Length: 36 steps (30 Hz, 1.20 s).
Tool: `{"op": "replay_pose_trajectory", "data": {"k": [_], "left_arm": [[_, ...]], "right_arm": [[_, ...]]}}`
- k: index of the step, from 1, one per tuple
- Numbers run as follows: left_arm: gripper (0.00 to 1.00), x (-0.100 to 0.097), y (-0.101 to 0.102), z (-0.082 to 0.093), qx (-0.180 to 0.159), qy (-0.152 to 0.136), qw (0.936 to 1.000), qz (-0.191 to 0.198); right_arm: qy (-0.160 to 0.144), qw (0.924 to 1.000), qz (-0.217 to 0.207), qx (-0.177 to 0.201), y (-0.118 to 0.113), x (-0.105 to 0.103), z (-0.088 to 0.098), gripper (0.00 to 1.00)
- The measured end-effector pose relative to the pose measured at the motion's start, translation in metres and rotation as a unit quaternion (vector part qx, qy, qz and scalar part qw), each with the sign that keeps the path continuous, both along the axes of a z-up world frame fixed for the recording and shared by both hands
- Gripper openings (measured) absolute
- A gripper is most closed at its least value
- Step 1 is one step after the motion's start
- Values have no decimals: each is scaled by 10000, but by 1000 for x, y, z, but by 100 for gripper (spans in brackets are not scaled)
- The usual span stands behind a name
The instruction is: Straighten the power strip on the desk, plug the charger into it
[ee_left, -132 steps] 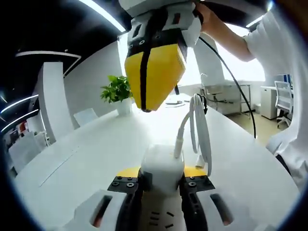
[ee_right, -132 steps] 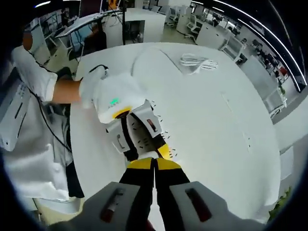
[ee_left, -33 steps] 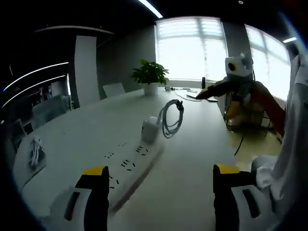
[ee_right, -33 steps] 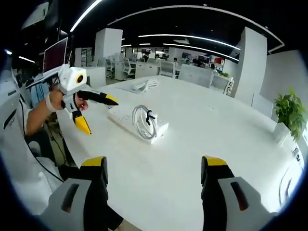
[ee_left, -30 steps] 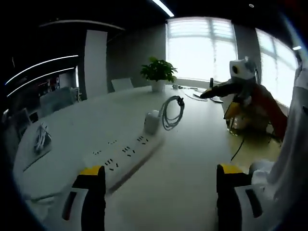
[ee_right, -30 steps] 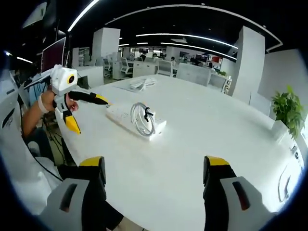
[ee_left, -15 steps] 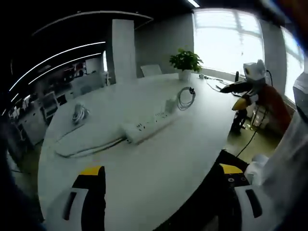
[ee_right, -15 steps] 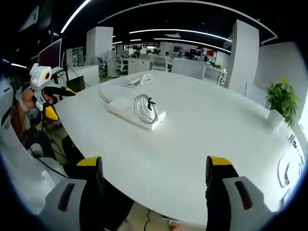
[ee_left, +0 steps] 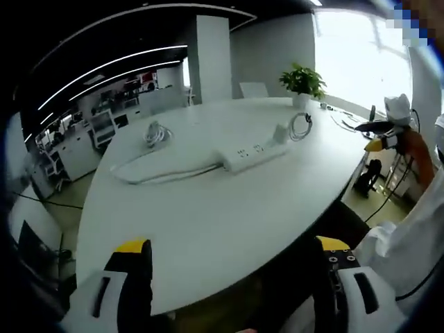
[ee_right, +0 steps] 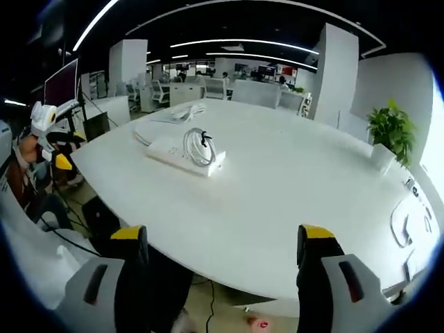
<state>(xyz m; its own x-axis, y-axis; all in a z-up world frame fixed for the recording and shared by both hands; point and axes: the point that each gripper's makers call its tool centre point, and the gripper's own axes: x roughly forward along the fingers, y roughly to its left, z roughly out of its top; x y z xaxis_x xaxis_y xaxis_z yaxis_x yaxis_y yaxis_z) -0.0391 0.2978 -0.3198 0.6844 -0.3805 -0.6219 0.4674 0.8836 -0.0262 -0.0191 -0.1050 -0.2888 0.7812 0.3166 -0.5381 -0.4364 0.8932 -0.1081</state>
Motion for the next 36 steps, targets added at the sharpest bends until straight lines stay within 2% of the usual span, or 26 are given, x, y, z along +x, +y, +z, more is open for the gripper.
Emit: {"op": "replay_pose_trajectory", "data": {"k": [3,8,14,36], "left_arm": [[96,-3,2,-1,27,12,10000,22],[96,-5,8,-2,8,32,9999,131],[96,-6,3,-3,1,47,10000,48],[96,-5,-10,1,101,-3,9999,-137]], "right_arm": [[107,9999,-41,21,2,1,-6,86],[71,9999,-2,84,8,6,-5,86],[132,9998,99,142,18,7,-10,86],[117,9995,150,248,16,16,-12,85]]}}
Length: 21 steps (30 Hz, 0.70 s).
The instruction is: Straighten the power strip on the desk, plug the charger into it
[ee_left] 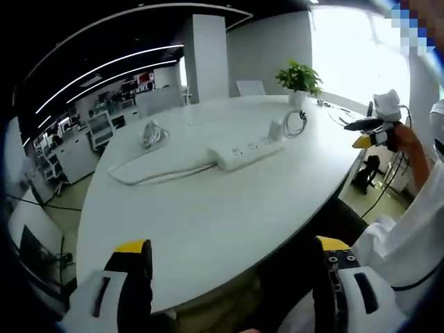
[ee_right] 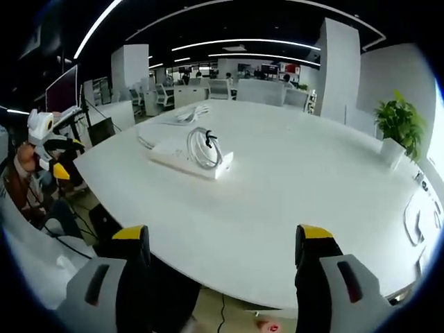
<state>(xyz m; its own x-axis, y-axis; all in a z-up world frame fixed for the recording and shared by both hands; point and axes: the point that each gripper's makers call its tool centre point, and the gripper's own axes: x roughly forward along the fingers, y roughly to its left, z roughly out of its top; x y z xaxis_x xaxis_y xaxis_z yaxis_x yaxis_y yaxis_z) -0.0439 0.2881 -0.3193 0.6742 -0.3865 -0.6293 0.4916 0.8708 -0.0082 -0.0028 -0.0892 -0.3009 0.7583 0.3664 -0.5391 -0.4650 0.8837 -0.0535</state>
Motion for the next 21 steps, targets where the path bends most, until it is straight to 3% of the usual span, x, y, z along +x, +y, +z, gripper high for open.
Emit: {"op": "replay_pose_trajectory", "data": {"k": [21], "left_arm": [[96,0,-10,-5,72,41,9998,-154]], "right_arm": [[17,10000,-60,61,-3,-5,-4,85]]}}
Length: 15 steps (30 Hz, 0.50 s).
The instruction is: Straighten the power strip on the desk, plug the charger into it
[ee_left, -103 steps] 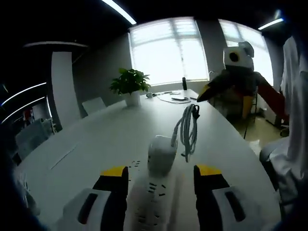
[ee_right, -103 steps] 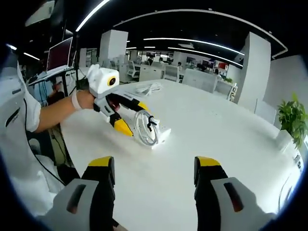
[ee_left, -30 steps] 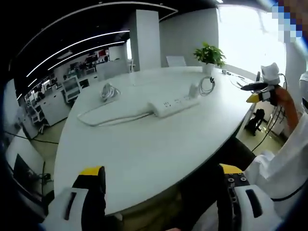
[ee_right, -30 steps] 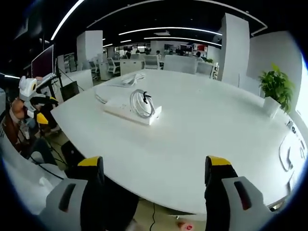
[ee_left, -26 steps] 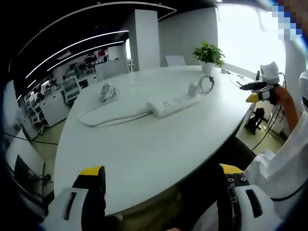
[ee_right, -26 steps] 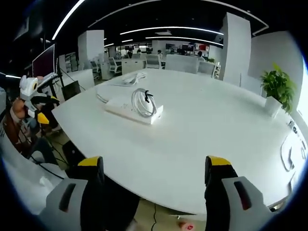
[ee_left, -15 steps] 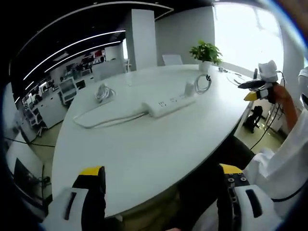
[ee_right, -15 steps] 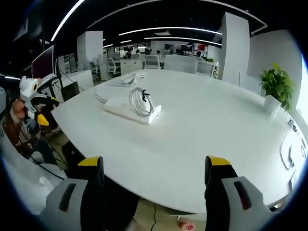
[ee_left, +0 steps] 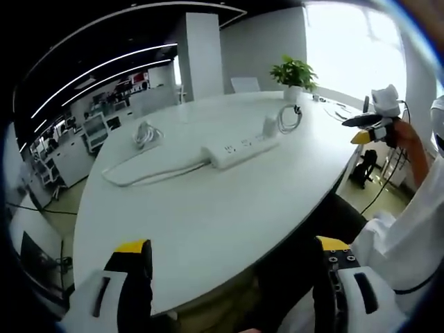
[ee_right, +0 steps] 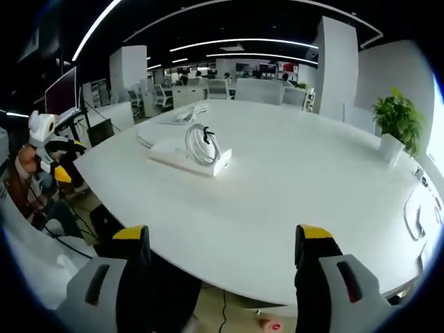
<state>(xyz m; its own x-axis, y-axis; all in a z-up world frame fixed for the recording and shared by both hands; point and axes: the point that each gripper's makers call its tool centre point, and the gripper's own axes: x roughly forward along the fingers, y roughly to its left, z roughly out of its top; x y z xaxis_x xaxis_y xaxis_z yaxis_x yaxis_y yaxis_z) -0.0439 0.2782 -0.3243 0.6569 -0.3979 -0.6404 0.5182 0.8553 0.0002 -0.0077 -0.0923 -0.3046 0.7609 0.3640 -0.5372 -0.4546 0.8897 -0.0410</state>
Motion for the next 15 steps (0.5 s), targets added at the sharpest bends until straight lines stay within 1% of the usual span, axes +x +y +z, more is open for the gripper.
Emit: {"op": "replay_pose_trajectory", "data": {"k": [8,10,15], "left_arm": [[96,0,-2,-1,10,-4,10000,-53],[96,0,-1,-2,-8,4,10000,-40],[96,-1,-2,-1,7,-14,10000,-76]], "right_arm": [[-2,10000,-20,4,3,-2,0,85],[5,10000,-15,-18,9,-5,-1,85],[-27,10000,-5,16,9,-6,1,85]]}}
